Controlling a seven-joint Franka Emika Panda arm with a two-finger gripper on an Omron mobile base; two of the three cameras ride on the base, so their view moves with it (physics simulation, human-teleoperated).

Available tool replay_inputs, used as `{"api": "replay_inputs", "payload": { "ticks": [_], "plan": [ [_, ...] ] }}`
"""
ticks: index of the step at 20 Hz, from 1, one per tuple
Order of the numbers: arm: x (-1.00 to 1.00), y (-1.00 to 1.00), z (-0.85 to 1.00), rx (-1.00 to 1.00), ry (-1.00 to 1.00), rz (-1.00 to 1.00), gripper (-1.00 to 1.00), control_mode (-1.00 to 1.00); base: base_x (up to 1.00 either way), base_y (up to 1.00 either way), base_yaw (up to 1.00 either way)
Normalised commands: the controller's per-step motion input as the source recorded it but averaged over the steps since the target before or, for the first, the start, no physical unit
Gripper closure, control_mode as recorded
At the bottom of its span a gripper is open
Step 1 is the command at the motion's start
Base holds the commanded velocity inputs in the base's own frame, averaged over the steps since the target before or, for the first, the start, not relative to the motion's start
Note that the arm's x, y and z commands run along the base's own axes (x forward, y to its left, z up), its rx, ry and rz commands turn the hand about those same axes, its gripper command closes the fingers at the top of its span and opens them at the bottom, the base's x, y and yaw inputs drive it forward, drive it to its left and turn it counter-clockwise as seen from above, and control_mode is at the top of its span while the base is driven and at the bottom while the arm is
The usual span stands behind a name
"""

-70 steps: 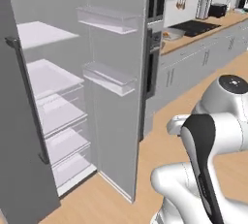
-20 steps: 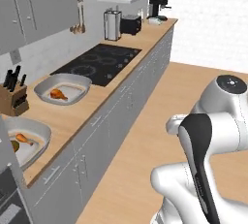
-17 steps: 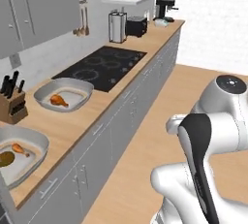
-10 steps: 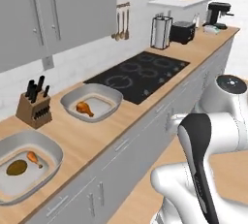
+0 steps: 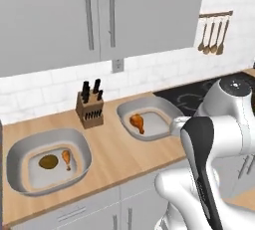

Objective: Place one avocado and one chicken drumstick in each tupperware on the nearby counter, to pack two identical lunches.

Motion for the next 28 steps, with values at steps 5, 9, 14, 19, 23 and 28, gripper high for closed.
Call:
{"api": "replay_inputs", "payload": {
  "ticks": [5,9,14,19,23,28],
  "plan": [
    [0.00,0.00,0.00,0.00,0.00,0.00,1.00,1.00,0.09,-0.80,0.51],
    [0.00,0.00,0.00,0.00,0.00,0.00,1.00,1.00,0.22,-0.53,0.49],
    [0.00,0.00,0.00,0.00,0.00,0.00,1.00,1.00,0.44,0.02,0.27],
    [0.00,0.00,0.00,0.00,0.00,0.00,1.00,1.00,0.15,0.02,0.04],
    [0.08,0.00,-0.03,0.00,0.00,0.02,1.00,-1.00,0.01,0.00,0.01],
    [0.81,-0.03,-0.30,0.02,-0.06,0.18,1.00,-1.00,0.00,0.00,0.00]
  ]
}}
